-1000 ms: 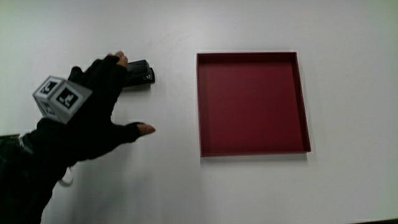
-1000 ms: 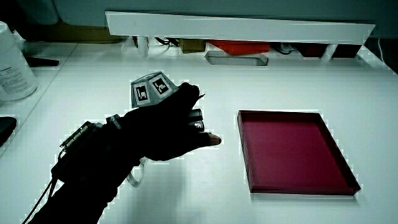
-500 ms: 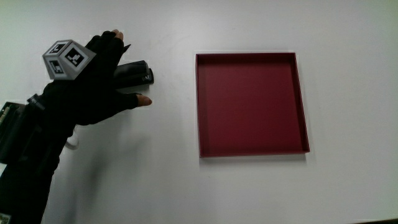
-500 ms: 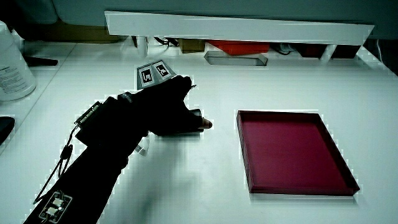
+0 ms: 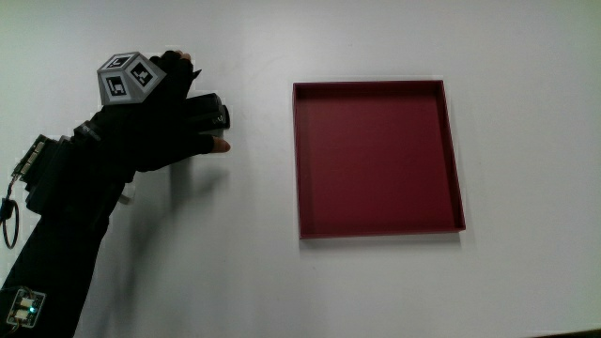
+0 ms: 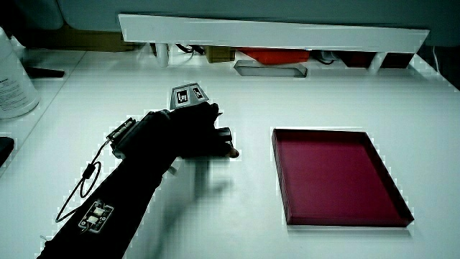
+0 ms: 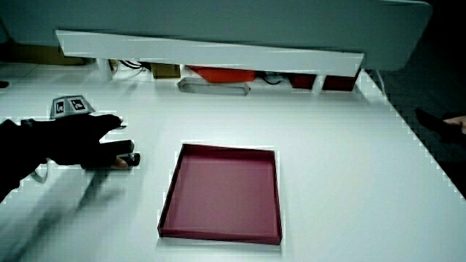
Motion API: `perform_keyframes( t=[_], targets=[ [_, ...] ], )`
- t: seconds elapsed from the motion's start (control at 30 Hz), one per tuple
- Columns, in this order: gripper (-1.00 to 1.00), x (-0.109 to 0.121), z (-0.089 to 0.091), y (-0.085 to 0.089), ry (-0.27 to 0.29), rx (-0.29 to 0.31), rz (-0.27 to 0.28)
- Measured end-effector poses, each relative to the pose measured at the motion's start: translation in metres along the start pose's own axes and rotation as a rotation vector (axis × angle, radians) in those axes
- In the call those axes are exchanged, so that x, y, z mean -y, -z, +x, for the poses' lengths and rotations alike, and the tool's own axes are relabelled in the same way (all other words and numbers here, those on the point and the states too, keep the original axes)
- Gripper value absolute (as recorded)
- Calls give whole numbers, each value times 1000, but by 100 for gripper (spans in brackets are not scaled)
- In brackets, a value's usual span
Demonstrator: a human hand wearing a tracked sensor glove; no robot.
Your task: Pick stapper from desk
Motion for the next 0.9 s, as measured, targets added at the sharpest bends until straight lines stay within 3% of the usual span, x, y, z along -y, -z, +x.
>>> perform_keyframes(
  t=[0.17,0.23,0.47,0.7,0.8,0.9],
  targets=[
    [0,-1,-1,1,-22,-45,16],
    [0,-2,-2,2,-4,-52,39],
    [41,0,-2,-4,19,-92,136],
    [82,-2,-7,-4,34,-87,164],
    [100,-1,-6,-4,31,-86,152],
    [100,0,-6,-4,42,-89,153]
  ],
)
